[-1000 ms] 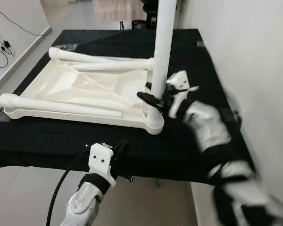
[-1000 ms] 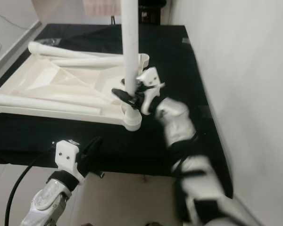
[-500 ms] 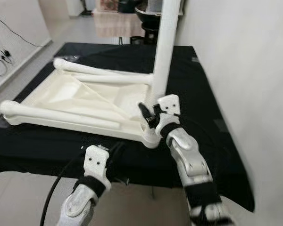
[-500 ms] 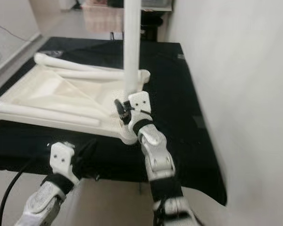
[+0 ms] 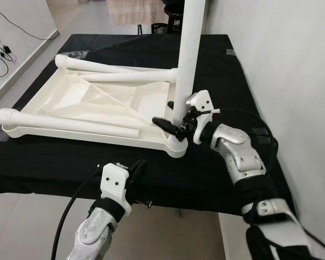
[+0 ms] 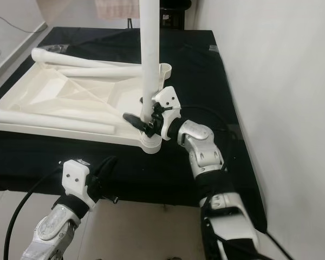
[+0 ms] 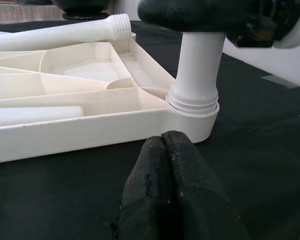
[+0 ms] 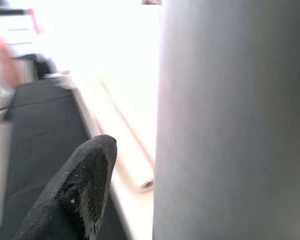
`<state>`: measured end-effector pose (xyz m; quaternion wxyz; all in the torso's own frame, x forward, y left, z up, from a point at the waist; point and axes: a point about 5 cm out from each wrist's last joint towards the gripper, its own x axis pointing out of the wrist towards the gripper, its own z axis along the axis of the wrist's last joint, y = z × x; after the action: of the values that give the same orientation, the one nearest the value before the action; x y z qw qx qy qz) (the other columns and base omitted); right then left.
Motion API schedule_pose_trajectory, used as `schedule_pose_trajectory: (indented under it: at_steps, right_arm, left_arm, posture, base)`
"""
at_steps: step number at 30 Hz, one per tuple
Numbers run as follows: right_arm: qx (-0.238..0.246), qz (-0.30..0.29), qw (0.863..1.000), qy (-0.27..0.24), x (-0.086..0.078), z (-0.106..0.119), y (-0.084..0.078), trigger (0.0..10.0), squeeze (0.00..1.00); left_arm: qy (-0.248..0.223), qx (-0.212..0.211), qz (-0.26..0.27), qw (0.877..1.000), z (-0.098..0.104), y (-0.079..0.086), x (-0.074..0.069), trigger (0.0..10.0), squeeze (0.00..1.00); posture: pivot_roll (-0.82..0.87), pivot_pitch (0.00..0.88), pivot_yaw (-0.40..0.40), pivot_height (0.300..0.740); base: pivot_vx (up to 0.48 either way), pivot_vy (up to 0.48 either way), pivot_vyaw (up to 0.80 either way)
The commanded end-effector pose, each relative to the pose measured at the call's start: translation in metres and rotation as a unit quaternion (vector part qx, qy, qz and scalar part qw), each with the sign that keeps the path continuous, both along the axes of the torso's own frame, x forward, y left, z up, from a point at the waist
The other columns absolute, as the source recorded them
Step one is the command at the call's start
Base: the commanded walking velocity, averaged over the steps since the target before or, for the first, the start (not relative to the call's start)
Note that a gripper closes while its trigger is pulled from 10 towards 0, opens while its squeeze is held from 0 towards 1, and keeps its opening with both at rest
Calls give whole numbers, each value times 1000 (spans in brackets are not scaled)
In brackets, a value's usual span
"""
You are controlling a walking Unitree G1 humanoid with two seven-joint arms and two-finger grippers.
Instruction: Building children table
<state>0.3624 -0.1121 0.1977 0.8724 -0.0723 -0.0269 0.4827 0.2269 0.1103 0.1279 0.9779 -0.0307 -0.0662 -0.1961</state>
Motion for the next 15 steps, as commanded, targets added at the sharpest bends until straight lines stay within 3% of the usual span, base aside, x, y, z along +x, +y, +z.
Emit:
schedule_pose_trajectory:
  at_steps: [1,3,4,5,15]
  right_arm:
    - [-8,47,999,9,-2,-4,4,10000,0]
    - [-12,55,998,11,0,-2,2,10000,0]
    - [-8,63,998,19,5,2,-2,7451,0]
    - [1,59,998,24,8,4,-4,0,0]
    - [38,64,996,42,11,5,-11,0,0]
  left_arm:
    - [2,3,3,1000,-3,0,-1,10000,0]
    - [3,3,3,1000,-3,0,-1,10000,0]
    - [3,2,2,1000,-3,0,-1,10000,0]
    - [3,1,2,1000,-3,-1,-1,10000,0]
    - [4,-1,1,1000,-3,-2,-1,10000,0]
  posture:
    - [162,115,-27,740]
    - [161,115,-26,740]
    - [160,115,-27,740]
    - [157,113,-28,740]
    - [140,119,-24,740]
  base:
    - [0,0,0]
    - [0,0,0]
    - [0,0,0]
    - [0,0,0]
    - [0,0,0]
